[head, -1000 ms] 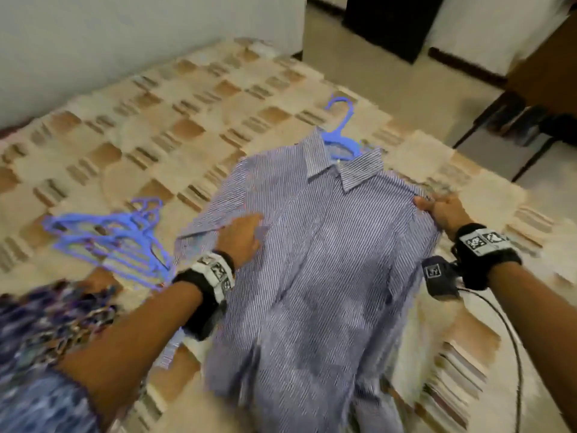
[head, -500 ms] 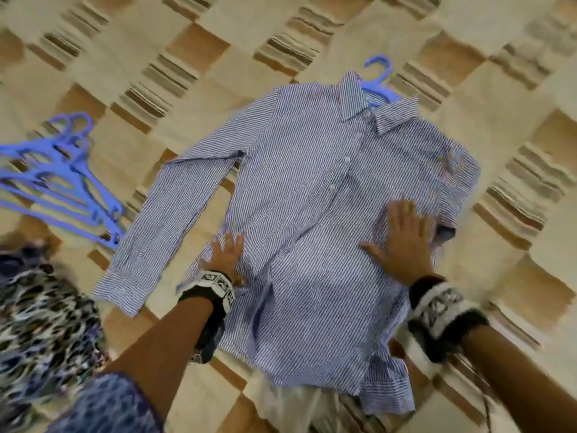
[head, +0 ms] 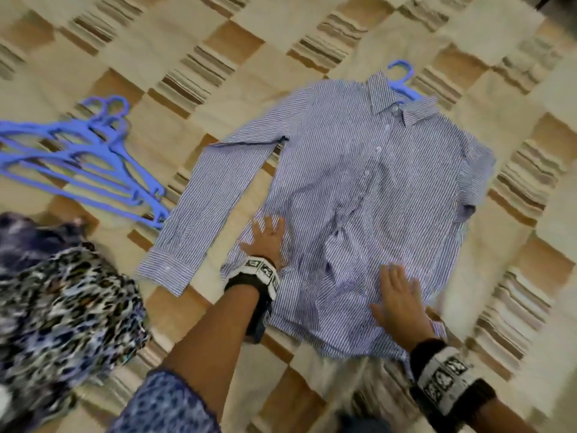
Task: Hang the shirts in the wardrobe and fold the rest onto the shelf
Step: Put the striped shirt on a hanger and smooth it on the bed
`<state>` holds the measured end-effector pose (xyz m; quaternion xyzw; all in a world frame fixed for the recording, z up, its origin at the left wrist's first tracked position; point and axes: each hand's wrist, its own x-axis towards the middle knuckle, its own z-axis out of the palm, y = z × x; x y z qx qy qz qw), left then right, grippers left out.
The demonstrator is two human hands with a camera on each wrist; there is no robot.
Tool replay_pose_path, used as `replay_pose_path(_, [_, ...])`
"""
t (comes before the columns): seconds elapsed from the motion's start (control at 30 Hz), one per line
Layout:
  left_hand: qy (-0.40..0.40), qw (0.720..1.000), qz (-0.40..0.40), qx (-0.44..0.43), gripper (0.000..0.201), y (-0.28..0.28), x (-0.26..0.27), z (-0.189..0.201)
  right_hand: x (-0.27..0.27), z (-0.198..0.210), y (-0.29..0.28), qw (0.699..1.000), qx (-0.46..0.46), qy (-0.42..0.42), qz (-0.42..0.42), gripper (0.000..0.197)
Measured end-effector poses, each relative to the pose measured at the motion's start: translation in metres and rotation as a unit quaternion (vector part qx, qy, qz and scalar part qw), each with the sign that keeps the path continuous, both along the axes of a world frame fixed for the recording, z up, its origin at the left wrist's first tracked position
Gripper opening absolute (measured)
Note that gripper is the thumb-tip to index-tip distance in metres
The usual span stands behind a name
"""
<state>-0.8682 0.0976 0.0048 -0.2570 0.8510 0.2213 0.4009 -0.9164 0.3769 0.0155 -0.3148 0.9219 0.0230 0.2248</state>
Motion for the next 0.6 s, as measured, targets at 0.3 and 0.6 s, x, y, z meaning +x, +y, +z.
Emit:
replay_pose_path(0.3, [0.034, 0.984, -0.173, -0.016, 0.11, 0.077, 0.086, 0.026, 0.017, 0.015, -0.096, 0.985, 0.096, -0.055, 0.134, 0.098])
replay_pose_path(0.6, [0.147, 0.968, -0.195, -0.059, 0.036, 0.068, 0.091, 0.017, 0.01, 0.005, -0.052, 0.959, -0.225, -0.137, -0.107, 0.068])
